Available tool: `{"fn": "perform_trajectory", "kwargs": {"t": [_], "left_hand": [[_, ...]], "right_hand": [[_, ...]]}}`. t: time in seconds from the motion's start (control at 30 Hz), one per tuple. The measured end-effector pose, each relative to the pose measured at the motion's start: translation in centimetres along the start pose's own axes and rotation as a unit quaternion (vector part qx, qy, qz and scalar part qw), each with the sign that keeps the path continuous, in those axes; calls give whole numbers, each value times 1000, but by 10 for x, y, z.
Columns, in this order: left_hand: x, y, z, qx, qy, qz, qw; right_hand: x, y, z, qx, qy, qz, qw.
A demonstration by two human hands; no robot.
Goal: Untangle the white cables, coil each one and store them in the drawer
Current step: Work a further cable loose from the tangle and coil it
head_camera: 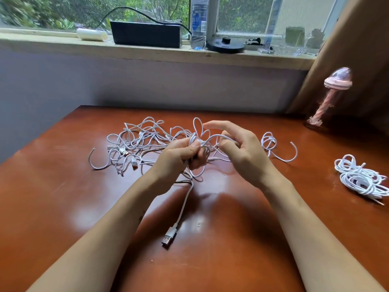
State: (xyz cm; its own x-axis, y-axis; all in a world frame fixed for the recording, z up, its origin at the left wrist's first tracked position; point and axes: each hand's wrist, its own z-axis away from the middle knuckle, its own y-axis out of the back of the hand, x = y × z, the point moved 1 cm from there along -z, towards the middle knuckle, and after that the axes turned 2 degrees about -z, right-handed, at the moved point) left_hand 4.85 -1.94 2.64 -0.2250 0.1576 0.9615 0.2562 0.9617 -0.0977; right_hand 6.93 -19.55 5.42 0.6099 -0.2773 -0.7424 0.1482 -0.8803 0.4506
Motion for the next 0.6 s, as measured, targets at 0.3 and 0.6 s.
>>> {"fn": "perform_trajectory", "kwargs": {"t": [0.3, 0.6], "left_hand": [[2, 0, 4, -52, 43, 25, 997], [2, 2, 4, -51, 60, 3, 997]], "right_hand": [[4, 8, 2, -128, -66, 23, 989], [0, 12, 4, -154, -79, 18, 985]]}}
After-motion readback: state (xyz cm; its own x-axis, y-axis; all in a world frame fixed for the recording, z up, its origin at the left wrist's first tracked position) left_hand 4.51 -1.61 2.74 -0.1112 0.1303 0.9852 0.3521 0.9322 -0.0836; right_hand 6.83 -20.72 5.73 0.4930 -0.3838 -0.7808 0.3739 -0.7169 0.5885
